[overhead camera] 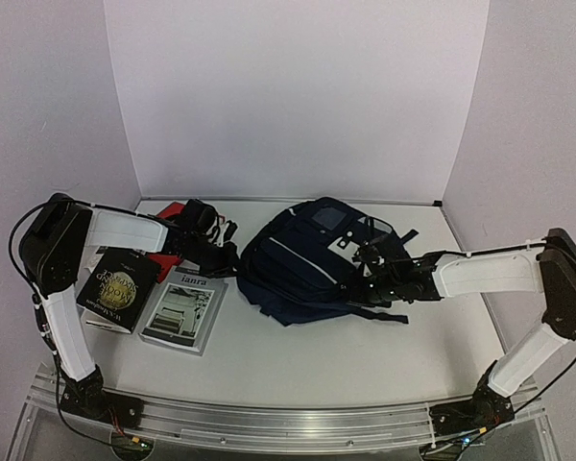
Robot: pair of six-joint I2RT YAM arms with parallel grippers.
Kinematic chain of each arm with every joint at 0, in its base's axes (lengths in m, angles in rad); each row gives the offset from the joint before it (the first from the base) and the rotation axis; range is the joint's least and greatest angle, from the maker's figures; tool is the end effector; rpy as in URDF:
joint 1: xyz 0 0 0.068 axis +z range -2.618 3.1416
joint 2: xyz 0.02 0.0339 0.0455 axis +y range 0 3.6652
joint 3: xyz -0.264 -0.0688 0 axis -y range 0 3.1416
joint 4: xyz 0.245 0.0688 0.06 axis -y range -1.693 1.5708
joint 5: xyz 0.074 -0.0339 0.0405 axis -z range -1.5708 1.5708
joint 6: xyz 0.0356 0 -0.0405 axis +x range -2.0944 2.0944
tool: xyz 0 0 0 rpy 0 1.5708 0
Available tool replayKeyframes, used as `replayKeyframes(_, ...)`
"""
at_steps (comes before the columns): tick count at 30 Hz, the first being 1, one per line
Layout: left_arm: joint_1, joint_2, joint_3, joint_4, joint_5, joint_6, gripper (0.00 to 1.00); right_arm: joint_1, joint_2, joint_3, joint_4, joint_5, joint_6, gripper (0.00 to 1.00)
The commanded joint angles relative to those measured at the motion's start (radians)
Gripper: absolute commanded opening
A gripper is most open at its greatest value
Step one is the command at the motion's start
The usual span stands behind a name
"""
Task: Pack the student bag
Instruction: Unzip the student bag at the center of the board.
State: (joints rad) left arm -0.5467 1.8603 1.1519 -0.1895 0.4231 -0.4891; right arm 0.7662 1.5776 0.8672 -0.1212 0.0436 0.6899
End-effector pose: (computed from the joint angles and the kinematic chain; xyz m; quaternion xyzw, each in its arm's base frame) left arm 0.3228 -0.2136 0.1694 0.0959 0.9205 -0.3320 0.1823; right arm 0.2320 0.2211 0.1822 -0.0277 0.9319 0.2251 0.2831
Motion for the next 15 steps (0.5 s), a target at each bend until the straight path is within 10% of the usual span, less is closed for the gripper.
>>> replayKeyframes(1, 0.073, -0.033, 0.016, -0.021, -0.077, 0.068, 0.00, -0.090, 0.016, 0.049, -0.074, 0.121, -0.077, 0.00)
replayKeyframes(5, 0.076, -0.032, 0.017, -0.029, -0.069, 0.066, 0.00, -0.104, -0.030, 0.071, -0.075, 0.076, -0.125, 0.00)
replayKeyframes(10, 0.076, -0.045, 0.017, -0.006, -0.009, 0.040, 0.00, -0.105, -0.134, 0.057, -0.099, 0.064, -0.152, 0.52)
replayKeyframes(15, 0.076, -0.050, 0.021, 0.009, 0.008, 0.023, 0.00, -0.105, -0.146, -0.003, -0.112, 0.066, -0.105, 0.51)
